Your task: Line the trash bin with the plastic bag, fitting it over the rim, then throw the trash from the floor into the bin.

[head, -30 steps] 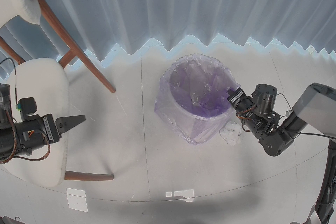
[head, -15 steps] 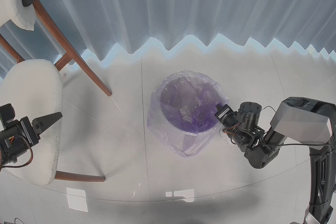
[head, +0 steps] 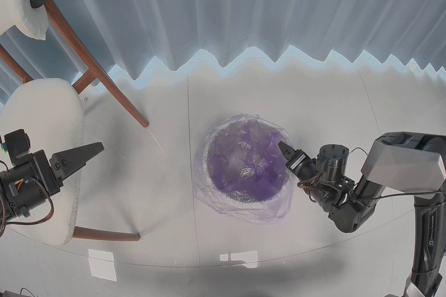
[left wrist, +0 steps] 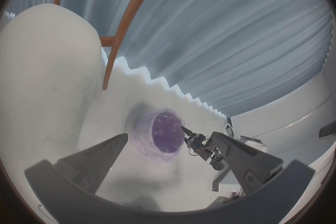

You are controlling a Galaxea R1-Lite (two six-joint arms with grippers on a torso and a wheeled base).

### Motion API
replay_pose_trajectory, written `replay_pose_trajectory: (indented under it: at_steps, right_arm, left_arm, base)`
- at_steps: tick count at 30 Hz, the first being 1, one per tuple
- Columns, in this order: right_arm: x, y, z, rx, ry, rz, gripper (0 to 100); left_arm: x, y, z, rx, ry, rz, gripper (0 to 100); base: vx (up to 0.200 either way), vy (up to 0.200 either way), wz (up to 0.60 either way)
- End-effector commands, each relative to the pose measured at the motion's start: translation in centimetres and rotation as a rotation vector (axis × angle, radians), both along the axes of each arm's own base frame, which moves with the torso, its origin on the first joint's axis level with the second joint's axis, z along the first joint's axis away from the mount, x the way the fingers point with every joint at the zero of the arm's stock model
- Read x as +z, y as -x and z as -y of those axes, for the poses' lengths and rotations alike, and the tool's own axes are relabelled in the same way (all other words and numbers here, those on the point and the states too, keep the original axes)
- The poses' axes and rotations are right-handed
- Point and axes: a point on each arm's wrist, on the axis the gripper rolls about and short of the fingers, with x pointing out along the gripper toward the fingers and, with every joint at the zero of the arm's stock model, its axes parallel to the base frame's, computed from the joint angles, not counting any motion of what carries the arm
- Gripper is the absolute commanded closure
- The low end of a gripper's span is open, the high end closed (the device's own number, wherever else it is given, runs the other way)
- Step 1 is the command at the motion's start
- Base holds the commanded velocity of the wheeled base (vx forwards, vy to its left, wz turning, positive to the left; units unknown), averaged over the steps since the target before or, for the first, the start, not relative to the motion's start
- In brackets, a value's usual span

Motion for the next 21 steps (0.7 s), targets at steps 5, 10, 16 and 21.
replay_pose_trajectory:
  at_steps: [5, 10, 16, 21]
  right_arm:
    - [4.3, 3.4, 3.5, -0.052, 0.041, 0.036, 0]
    - [8.8, 5.6, 6.5, -0.121, 0.003, 0.128, 0]
    - [12.4, 10.9, 9.6, -0.161, -0.028, 0.201, 0]
    - [11.1, 13.1, 10.6, -0.176, -0.012, 0.147, 0]
  left_arm:
    - [-1.4, -2.2, 4.1, -0.151, -0.052, -0.108, 0]
    - [-2.4, -4.4, 6.9, -0.192, -0.096, -0.183, 0]
    - [-4.1, -7.3, 12.0, -0.169, -0.092, -0.31, 0]
    - [-7.2, -9.8, 15.7, -0.069, -0.019, -0.534, 0]
  base:
    - [0.0, 0.0, 0.0]
    - [0.0, 0.0, 0.0]
    - [0.0, 0.0, 0.0]
    - [0.0, 0.0, 0.0]
